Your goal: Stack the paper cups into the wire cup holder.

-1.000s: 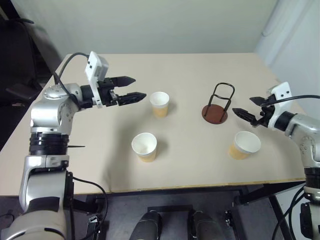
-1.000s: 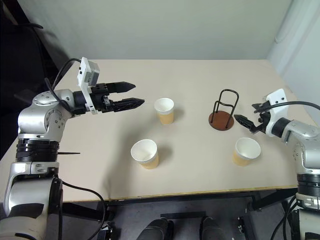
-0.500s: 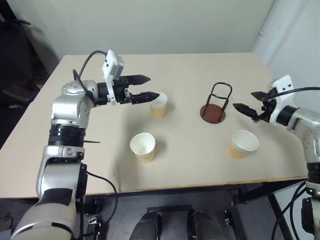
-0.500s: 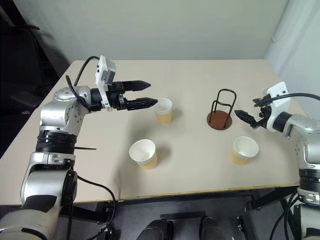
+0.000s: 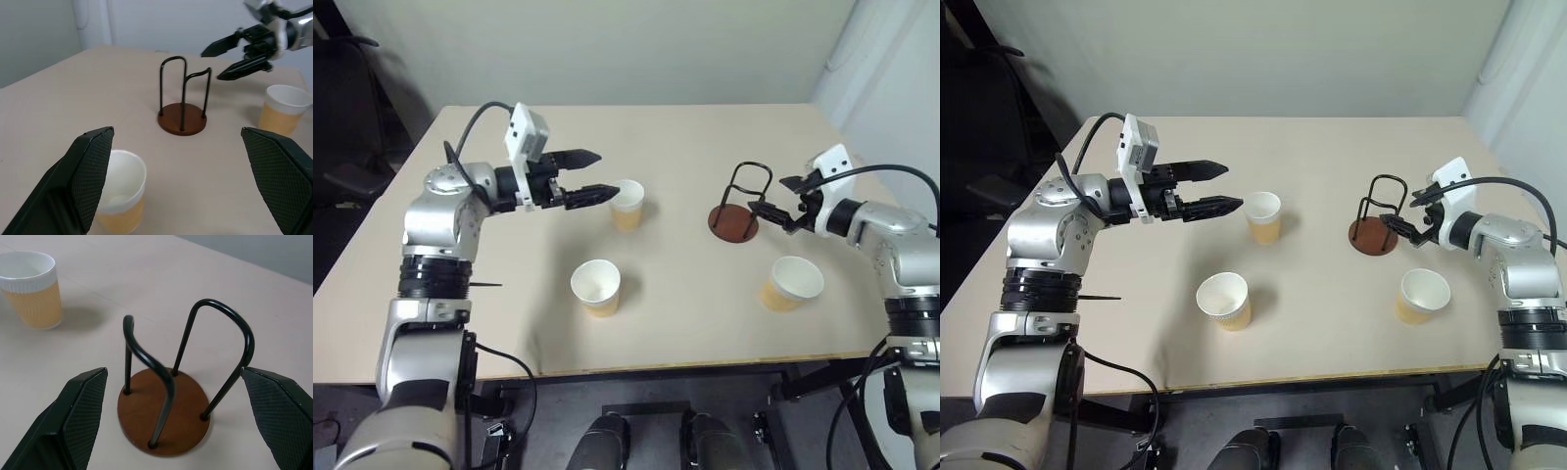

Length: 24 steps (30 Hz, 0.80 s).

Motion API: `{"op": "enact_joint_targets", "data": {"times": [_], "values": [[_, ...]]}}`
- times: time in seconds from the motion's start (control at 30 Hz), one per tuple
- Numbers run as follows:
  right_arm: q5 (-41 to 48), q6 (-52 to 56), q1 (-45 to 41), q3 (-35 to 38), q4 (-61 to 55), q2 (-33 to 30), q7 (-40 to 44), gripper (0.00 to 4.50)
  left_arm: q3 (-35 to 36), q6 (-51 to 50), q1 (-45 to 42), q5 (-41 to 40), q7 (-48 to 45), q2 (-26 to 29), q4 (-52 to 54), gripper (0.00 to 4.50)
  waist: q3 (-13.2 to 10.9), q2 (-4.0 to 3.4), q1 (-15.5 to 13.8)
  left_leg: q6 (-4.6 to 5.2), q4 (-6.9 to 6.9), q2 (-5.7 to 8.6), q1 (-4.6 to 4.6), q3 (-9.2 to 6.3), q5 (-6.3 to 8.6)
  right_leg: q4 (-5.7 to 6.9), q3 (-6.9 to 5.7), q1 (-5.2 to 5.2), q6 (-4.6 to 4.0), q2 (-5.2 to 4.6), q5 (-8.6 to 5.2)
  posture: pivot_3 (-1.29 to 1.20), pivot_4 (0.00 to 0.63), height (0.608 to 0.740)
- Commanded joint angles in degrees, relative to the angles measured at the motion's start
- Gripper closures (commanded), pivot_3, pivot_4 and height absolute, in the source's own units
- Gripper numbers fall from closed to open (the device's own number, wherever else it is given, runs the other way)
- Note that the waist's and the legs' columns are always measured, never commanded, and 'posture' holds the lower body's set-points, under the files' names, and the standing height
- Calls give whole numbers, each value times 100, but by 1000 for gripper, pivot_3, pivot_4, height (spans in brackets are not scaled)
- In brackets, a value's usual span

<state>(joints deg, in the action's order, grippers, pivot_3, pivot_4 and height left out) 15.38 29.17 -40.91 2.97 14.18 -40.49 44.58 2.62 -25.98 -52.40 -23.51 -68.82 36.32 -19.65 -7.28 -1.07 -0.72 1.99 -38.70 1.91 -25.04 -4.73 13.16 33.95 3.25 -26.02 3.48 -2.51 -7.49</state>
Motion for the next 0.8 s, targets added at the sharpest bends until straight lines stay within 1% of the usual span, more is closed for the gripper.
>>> {"op": "enact_joint_targets", "data": {"times": [0.03,0.17,0.4,0.77,0.8], "values": [[-81,-211,-165,-5,27,35,61,27,104,-51,16,-153,-130,127,350,45,0,0,1,0,0,0,0,0,0,0,0,-1,0,0,0,0,150,740],[-128,-265,-168,-25,46,89,91,27,10,-215,8,-256,-450,211,510,45,0,0,0,-1,0,0,0,0,1,1,0,-1,-1,0,0,0,150,740],[-184,-313,-170,-33,71,92,151,27,-243,-214,-140,-129,-964,449,413,45,0,0,-1,-2,0,0,0,-1,3,2,0,-1,-2,0,-1,0,150,740],[-286,-481,-201,-90,180,154,130,27,-276,-271,-197,-140,-1007,504,523,45,0,0,2,-3,0,-1,0,-1,4,1,0,-1,-4,-1,-2,0,150,740],[-303,-497,-213,-107,201,158,130,429,-271,-272,-201,-140,-1006,514,528,0,0,0,2,-3,0,-1,0,-1,5,1,0,-1,-4,-1,-2,0,150,740]]}}
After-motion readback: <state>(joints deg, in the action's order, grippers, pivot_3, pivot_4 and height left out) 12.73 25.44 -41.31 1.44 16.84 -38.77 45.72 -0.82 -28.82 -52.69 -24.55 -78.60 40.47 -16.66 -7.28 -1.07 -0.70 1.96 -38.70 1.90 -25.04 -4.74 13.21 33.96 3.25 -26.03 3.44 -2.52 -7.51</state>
